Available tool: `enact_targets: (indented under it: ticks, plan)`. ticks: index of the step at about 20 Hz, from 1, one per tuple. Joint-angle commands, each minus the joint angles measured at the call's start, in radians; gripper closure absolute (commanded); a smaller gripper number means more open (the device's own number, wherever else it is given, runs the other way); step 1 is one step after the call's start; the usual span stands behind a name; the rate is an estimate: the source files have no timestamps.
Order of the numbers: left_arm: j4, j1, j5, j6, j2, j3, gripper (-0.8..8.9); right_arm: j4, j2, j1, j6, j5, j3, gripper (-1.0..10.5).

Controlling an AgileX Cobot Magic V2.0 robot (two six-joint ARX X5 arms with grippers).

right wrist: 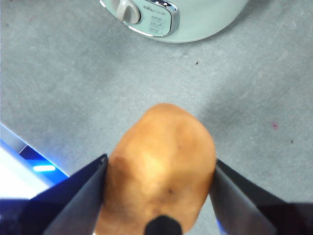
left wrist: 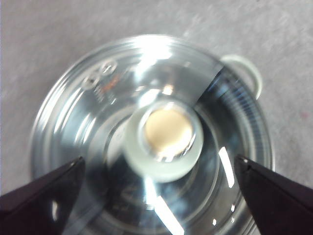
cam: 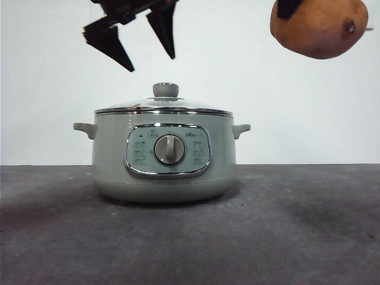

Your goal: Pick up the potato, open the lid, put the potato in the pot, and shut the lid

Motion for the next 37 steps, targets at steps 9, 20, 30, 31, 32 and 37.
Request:
enact_targets:
  ticks: [9,20,30,31,32,37]
  plan:
    - [0.065,-0.043,-0.041,0.009,0.126,0.019,2.15,0.002,-0.001,0.001,0.001,-0.002,0.001,9.6]
    - [0.066,-0.053,-0.067,0.032,0.151,0.018,8.23,0.006,-0.001,0.001,0.001,-0.006,0.001,9.6]
    - [0.073,-0.053,-0.067,0.058,0.081,0.024,8.23,0.072,0.001,0.001,0.001,0.042,0.002,9.6]
    - [0.073,-0.052,-0.066,0.058,0.063,0.024,8.23,0.09,0.006,0.001,0.001,0.04,0.002,9.6]
    - [0.073,-0.05,-0.066,0.058,0.043,0.024,8.22,0.107,0.011,0.0,0.001,0.041,0.003,9.6]
    - [0.069,0.0,-0.081,0.058,-0.048,0.024,8.22,0.134,0.133,-0.023,-0.003,0.04,0.089,9.6]
